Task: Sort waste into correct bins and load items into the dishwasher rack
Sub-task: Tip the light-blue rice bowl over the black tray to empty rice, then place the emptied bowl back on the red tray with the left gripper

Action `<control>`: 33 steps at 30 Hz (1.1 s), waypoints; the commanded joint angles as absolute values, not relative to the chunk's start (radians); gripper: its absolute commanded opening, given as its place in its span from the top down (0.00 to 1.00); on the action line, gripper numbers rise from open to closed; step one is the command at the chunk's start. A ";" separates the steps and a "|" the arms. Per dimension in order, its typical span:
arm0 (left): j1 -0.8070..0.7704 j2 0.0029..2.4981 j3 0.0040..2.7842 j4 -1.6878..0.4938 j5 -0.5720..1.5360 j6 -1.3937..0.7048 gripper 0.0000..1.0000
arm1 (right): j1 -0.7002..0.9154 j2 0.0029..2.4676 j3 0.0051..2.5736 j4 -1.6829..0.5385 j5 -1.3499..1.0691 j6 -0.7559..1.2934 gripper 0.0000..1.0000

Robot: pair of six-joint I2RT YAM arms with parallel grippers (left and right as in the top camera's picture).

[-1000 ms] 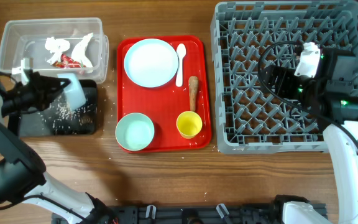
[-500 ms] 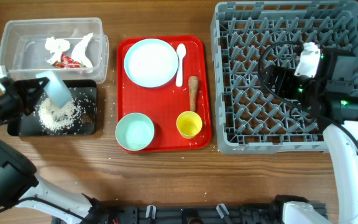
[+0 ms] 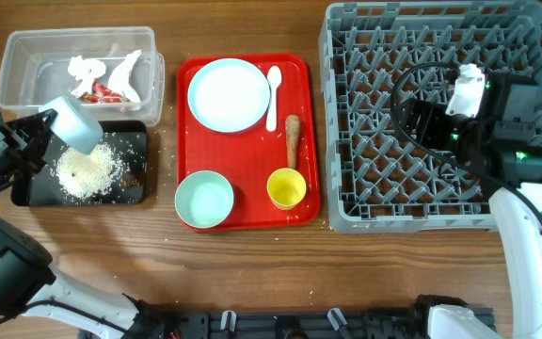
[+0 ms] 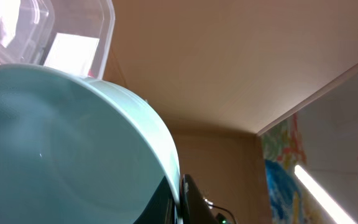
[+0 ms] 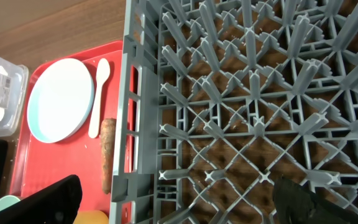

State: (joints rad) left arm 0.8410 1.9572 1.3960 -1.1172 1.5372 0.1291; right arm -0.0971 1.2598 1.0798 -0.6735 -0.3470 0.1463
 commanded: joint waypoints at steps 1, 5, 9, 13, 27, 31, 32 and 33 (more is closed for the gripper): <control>0.851 1.969 1.404 -1.120 1.577 0.115 0.96 | -0.099 1.273 1.101 -0.673 -0.338 0.160 0.00; 0.851 1.969 1.404 -1.120 1.577 0.115 0.96 | -0.099 1.273 1.101 -0.674 -0.338 0.160 0.00; 0.846 1.969 1.404 -1.188 1.574 0.133 0.96 | -0.099 1.273 1.101 -0.673 -0.338 0.160 0.00; 0.814 1.952 1.405 -1.318 1.560 0.283 0.96 | -0.099 1.273 1.101 -0.673 -0.338 0.160 0.00; 0.546 1.838 1.405 -1.346 1.385 0.311 0.96 | -0.099 1.273 1.101 -0.671 -0.338 0.190 0.00; 0.347 1.837 1.405 -1.277 1.279 0.310 0.96 | -0.099 1.273 1.101 -0.671 -0.338 0.186 0.00; 0.299 1.837 1.405 -1.256 1.256 0.306 0.96 | -0.099 1.273 1.101 -0.670 -0.338 0.186 0.00; 0.252 1.837 1.405 -1.236 1.233 0.307 0.96 | -0.099 1.273 1.101 -0.670 -0.338 0.187 0.00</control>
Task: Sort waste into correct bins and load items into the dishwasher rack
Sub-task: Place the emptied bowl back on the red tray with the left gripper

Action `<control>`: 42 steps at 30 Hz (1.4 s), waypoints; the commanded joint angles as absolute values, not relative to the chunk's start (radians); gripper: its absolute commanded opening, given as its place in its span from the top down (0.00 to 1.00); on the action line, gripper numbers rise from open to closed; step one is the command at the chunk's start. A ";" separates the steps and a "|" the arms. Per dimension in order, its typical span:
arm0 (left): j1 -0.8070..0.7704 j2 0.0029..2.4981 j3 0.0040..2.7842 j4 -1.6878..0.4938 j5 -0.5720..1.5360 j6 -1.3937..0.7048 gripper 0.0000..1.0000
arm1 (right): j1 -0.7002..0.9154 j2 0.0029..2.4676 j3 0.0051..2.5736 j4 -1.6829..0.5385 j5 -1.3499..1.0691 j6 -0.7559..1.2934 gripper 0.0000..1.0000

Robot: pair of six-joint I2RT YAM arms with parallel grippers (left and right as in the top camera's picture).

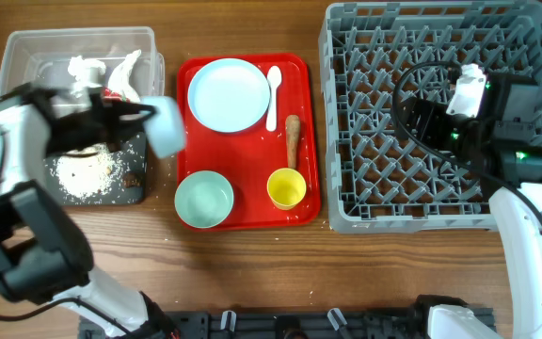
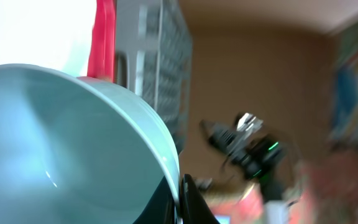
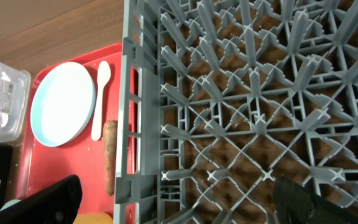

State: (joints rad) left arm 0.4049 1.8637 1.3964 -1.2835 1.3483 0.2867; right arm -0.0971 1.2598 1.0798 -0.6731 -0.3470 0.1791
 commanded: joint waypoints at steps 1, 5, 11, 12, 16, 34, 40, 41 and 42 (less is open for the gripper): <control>0.175 1.837 1.405 -1.203 1.187 0.302 0.96 | -0.099 1.273 1.101 -0.670 -0.338 0.186 0.00; -0.044 1.837 1.405 -1.041 0.850 0.041 0.96 | -0.099 1.273 1.101 -0.670 -0.338 0.186 0.00; -0.301 1.837 1.405 -0.947 0.324 -0.202 0.96 | -0.099 1.273 1.101 -0.671 -0.338 0.187 0.00; -0.340 1.837 1.405 -0.950 0.239 -0.228 0.96 | -0.099 1.273 1.101 -0.671 -0.338 0.186 0.00; -0.487 1.839 1.404 -0.961 -0.061 -0.310 0.96 | -0.099 1.273 1.101 -0.671 -0.338 0.186 0.00; -0.591 1.813 1.464 -0.947 -0.153 -0.372 0.45 | -0.099 1.273 1.101 -0.671 -0.338 0.186 0.00; -0.590 1.739 1.514 -0.960 0.092 -0.370 0.36 | -0.099 1.273 1.101 -0.671 -0.338 0.186 0.00; -0.591 1.740 1.512 -0.971 0.116 -0.370 0.36 | -0.099 1.273 1.101 -0.671 -0.338 0.186 0.01; -0.593 1.747 1.505 -0.981 0.147 -0.371 0.37 | -0.099 1.273 1.101 -0.670 -0.338 0.186 0.00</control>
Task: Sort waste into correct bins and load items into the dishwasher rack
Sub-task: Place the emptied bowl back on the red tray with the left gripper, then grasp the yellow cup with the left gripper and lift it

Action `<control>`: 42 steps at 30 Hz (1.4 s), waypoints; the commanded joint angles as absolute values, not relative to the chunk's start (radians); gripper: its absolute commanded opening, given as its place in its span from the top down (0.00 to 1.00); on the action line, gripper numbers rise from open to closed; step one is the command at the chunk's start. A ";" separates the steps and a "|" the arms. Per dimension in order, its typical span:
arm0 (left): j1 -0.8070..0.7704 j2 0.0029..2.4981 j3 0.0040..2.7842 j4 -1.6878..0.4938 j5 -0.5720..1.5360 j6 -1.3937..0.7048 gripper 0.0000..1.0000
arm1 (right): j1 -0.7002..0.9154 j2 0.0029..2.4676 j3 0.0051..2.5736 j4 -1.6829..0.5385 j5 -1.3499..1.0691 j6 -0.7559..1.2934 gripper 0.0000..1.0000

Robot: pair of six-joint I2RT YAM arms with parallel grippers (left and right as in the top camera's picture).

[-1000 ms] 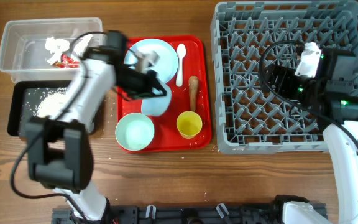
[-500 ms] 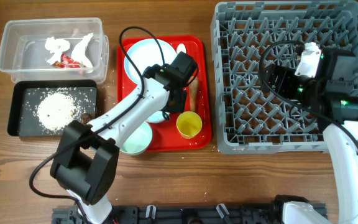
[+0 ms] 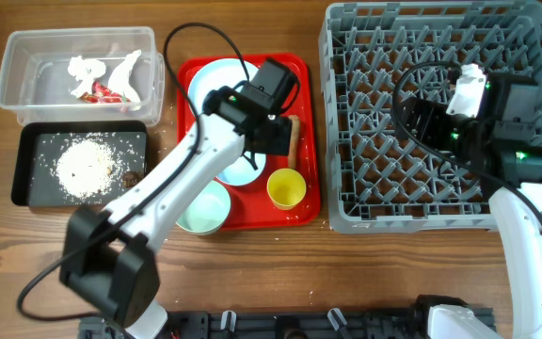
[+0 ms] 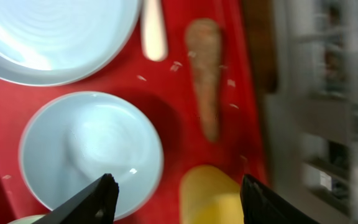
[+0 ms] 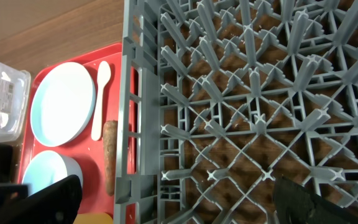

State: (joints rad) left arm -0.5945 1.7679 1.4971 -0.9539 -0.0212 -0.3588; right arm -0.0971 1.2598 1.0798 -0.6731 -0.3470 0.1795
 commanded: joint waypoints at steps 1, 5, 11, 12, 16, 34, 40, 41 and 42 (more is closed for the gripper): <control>-0.596 1.752 1.498 -0.990 0.167 -0.371 0.38 | -0.099 1.273 1.101 -0.670 -0.338 0.186 0.00; -0.627 1.782 1.438 -0.986 0.193 -0.372 0.42 | -0.099 1.273 1.101 -0.671 -0.338 0.186 0.00; -0.638 1.815 1.378 -0.981 0.189 -0.376 0.43 | -0.099 1.273 1.101 -0.674 -0.338 0.186 0.00; -0.638 1.822 1.369 -0.976 0.189 -0.376 0.44 | -0.099 1.273 1.101 -0.674 -0.339 0.187 0.00; -0.638 1.833 1.354 -0.959 0.189 -0.376 0.56 | -0.099 1.273 1.101 -0.674 -0.338 0.187 0.00; -0.523 1.833 1.355 -0.921 0.408 -0.397 0.96 | -0.099 1.273 1.101 -0.674 -0.354 0.315 0.00; -0.363 1.832 1.355 -0.920 0.762 -0.273 0.96 | -0.099 1.273 1.101 -0.648 -0.506 0.271 0.00; -0.333 1.832 1.355 -0.918 0.833 -0.241 0.96 | -0.099 1.273 1.101 -0.638 -0.549 0.255 0.00; -0.305 1.832 1.355 -0.918 0.903 -0.213 0.96 | -0.099 1.273 1.101 -0.619 -0.623 0.233 0.00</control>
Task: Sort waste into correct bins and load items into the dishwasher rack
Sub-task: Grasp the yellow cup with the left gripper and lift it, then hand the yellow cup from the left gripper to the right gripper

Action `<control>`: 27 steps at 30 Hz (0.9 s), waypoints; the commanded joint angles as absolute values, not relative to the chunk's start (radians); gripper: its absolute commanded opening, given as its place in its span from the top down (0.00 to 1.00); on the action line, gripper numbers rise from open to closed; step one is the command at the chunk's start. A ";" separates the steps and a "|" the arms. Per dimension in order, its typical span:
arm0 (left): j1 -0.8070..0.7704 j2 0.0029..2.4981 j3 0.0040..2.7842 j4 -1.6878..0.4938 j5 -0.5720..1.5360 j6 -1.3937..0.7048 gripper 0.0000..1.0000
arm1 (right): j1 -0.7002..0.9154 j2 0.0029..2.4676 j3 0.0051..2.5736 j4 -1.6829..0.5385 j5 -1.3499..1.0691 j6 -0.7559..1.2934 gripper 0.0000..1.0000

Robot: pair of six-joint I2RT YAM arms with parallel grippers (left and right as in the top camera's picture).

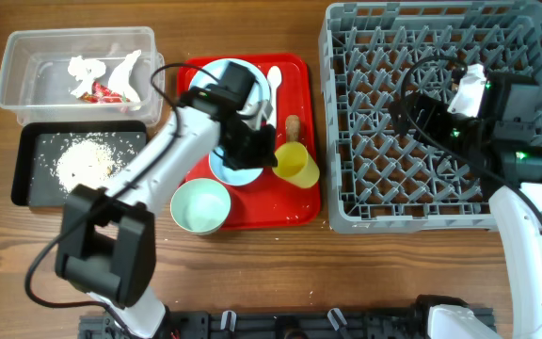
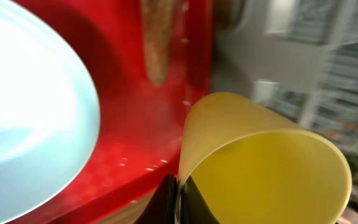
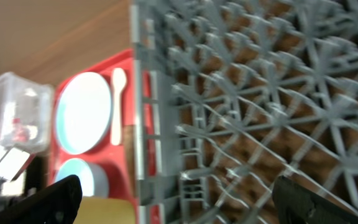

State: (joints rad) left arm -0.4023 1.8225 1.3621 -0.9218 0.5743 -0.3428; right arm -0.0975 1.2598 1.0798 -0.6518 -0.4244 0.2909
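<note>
My left gripper (image 1: 276,158) is shut on the rim of the yellow cup (image 1: 297,166), which hangs tilted at the right edge of the red tray (image 1: 294,207). In the left wrist view the cup (image 2: 260,162) fills the lower right, with its wall pinched between the two fingers (image 2: 166,199). A pale blue bowl (image 1: 235,166) sits on the tray beside it. The grey dishwasher rack (image 1: 422,179) stands to the right. Above the rack my right gripper (image 1: 412,118) hangs open and holds nothing. In the right wrist view the rack (image 3: 260,93) lies below.
On the tray are a white plate (image 1: 216,83), a white spoon (image 1: 274,85), a brown stick-like scrap (image 1: 292,127) and a light green bowl (image 1: 201,205). A clear bin (image 1: 78,66) with wrappers and a black tray (image 1: 83,165) of rice stand at the left.
My left gripper was open above the blue bowl and the upright yellow cup. Now it is shut on the cup's rim, and the cup is tilted and nearer the rack.
My left gripper first held the blue bowl tipped over the black tray of rice. Then it held the bowl beside the red tray. Then the bowl sat on the tray with the gripper open above it. Now the gripper holds the yellow cup. The right arm stayed over the rack.
</note>
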 commanded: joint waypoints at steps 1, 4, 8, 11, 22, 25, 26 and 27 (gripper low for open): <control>-0.268 1.833 1.355 -0.918 0.987 -0.179 0.96 | -0.098 1.273 1.101 -0.598 -0.691 0.222 0.00; -0.194 1.833 1.355 -0.911 1.137 -0.133 0.96 | -0.092 1.282 1.101 -0.543 -0.836 0.188 0.00; -0.141 1.833 1.355 -0.896 1.293 -0.108 0.96 | -0.049 1.317 1.101 -0.457 -0.982 0.156 0.00; -0.131 1.833 1.355 -0.868 1.385 -0.109 0.96 | 0.003 1.362 1.101 -0.364 -1.084 0.157 0.00; -0.113 1.833 1.355 -0.796 1.542 -0.120 0.96 | 0.128 1.491 1.101 -0.092 -1.277 0.231 0.01; -0.109 1.833 1.355 -0.794 1.577 -0.120 0.96 | 0.128 1.491 1.101 -0.084 -1.279 0.238 0.01; -0.109 1.833 1.355 -0.792 1.576 -0.120 0.96 | 0.133 1.491 1.101 -0.085 -1.282 0.238 0.02; -0.109 1.833 1.355 -0.792 1.576 -0.120 0.96 | 0.138 1.491 1.101 -0.085 -1.282 0.238 0.03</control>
